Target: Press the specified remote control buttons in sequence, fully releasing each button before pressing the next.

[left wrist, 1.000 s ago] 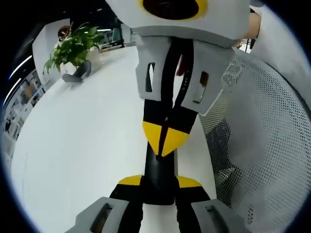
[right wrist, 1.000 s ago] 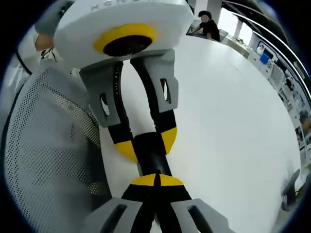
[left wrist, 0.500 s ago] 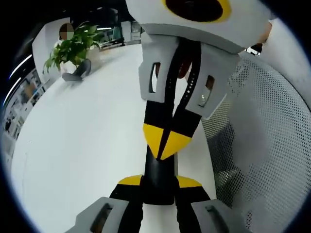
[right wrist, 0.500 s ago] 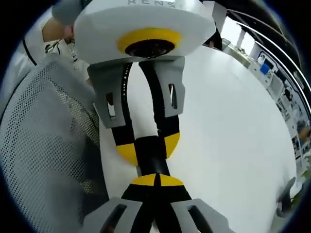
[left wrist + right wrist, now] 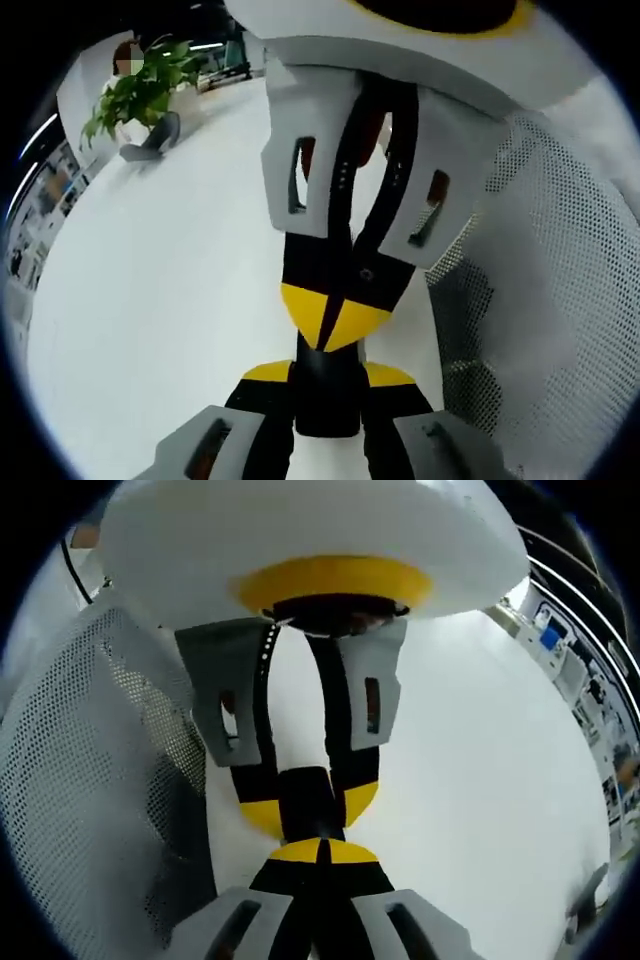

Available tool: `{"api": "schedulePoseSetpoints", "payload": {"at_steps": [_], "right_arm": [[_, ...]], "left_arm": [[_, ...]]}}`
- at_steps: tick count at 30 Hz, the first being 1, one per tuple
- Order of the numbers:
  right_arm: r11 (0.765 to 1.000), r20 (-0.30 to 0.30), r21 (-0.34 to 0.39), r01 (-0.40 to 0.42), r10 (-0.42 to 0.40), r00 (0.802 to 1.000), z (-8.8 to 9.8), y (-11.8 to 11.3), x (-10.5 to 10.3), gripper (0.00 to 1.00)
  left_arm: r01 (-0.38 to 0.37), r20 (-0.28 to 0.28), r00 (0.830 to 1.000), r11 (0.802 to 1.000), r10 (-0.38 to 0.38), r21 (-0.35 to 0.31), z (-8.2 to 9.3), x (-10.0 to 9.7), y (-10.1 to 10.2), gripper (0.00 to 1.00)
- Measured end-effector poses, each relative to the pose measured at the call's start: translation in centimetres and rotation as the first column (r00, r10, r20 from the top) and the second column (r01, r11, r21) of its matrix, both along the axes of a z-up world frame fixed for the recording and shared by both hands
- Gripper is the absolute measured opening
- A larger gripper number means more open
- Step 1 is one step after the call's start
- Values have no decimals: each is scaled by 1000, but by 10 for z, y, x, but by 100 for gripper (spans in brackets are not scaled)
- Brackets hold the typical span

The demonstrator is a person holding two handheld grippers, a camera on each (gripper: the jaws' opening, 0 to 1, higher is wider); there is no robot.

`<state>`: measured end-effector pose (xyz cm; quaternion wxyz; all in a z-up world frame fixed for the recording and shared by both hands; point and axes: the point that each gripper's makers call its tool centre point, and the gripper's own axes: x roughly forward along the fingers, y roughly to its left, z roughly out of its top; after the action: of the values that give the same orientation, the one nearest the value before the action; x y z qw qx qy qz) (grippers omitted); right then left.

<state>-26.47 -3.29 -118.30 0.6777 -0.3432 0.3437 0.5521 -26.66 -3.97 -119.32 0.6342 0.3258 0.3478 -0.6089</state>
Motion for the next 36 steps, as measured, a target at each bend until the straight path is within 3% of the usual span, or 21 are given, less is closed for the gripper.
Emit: {"api": "schedulePoseSetpoints", "payload": {"at_steps": [10, 13, 14, 19, 21, 24, 30, 32, 35, 36], "right_arm": [[993, 13, 93, -76, 75, 997, 2, -2, -2, 0], [989, -71, 146, -19, 30, 997, 4, -2, -5, 0], [989, -96, 148, -16, 31, 995, 4, -4, -7, 2], [988, -84, 146, -57, 70, 994, 4, -11, -9, 7], [986, -123, 161, -35, 55, 991, 5, -13, -11, 11], [990, -102, 139, -40, 54, 993, 2, -21, -9, 17], [988, -130, 154, -15, 35, 991, 2, -29, -6, 22], [997, -130, 72, -7, 17, 991, -8, -42, -4, 30], [996, -111, 84, -22, 32, 993, -11, -45, -3, 24], [996, -143, 91, -15, 28, 989, -11, -45, -7, 23]], "left_arm": [[-33, 10, 999, 999, 33, 15, 0, -1, -2, 24], [-40, 9, 999, 999, 39, 27, 0, 0, -2, 24], [-40, 9, 999, 999, 39, 36, 0, 0, -2, 24], [-33, 11, 999, 998, 32, 57, -1, 0, -1, 24], [-32, 13, 999, 997, 32, 63, -1, 0, -1, 24], [-28, 16, 1000, 997, 27, 67, -1, 0, -1, 24], [-2, 14, 1000, 998, 1, 60, -1, 0, -1, 24], [19, 20, 1000, 998, -20, 55, -1, -1, -1, 24], [56, 18, 998, 997, -57, 53, -1, -2, -1, 24], [68, 20, 997, 996, -69, 56, -1, -2, -1, 24]]}}
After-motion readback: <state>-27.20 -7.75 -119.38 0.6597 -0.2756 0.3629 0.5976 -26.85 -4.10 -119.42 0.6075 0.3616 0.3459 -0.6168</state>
